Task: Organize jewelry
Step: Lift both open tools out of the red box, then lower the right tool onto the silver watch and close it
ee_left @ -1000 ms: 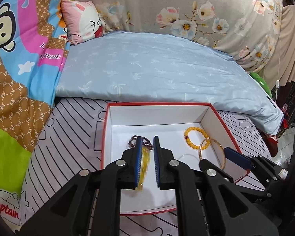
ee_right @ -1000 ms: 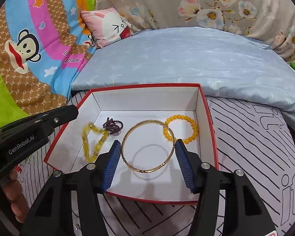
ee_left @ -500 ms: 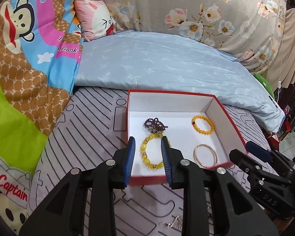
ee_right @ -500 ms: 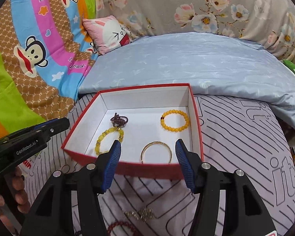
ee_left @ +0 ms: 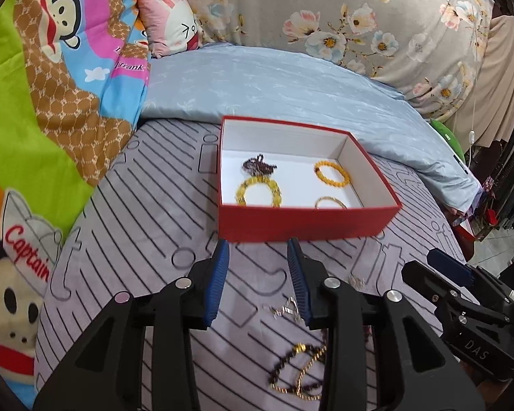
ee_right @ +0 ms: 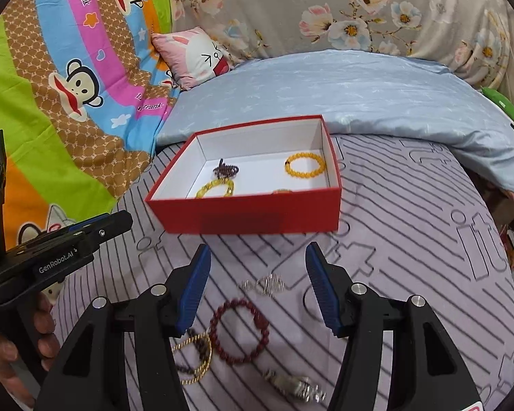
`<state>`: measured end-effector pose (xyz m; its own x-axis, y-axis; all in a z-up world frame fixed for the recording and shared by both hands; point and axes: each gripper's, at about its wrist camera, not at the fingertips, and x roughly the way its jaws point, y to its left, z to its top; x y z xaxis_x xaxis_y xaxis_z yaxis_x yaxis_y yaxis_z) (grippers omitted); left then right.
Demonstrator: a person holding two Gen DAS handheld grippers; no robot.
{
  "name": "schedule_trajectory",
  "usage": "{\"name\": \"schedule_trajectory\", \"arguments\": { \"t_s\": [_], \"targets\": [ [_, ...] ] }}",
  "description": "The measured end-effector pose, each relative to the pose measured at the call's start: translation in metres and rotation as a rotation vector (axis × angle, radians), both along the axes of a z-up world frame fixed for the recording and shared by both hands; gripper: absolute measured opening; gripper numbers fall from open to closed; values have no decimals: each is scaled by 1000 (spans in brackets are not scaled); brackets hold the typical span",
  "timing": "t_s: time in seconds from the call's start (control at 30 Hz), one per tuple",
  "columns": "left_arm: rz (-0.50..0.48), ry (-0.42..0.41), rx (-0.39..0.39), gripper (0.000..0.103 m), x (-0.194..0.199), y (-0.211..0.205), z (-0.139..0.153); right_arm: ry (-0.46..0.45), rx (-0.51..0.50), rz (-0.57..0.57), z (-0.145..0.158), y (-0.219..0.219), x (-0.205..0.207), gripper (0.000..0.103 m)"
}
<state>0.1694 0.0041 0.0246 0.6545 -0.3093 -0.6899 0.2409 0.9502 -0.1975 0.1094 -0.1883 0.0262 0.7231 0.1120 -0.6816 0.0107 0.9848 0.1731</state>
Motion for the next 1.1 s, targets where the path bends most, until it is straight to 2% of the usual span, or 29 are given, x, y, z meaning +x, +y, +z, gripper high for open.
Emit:
{"name": "schedule_trajectory", "arguments": {
  "t_s": [0.33, 0.6, 0.87, 1.1],
  "targets": [
    [-23, 100, 13, 34, -48, -1, -38, 83, 30, -23, -30, -8, -60, 56],
    [-60, 149, 19, 34, -77, -8, -56, 138, 23, -45, -52, -17, -89, 56],
    [-73, 187, 26, 34, -89, -12, -70, 151, 12, -53, -63, -22, -91, 56],
    [-79, 201, 30, 34, -94, -12, -76, 138, -32, -19, -63, -20, -67, 56]
  ]
}}
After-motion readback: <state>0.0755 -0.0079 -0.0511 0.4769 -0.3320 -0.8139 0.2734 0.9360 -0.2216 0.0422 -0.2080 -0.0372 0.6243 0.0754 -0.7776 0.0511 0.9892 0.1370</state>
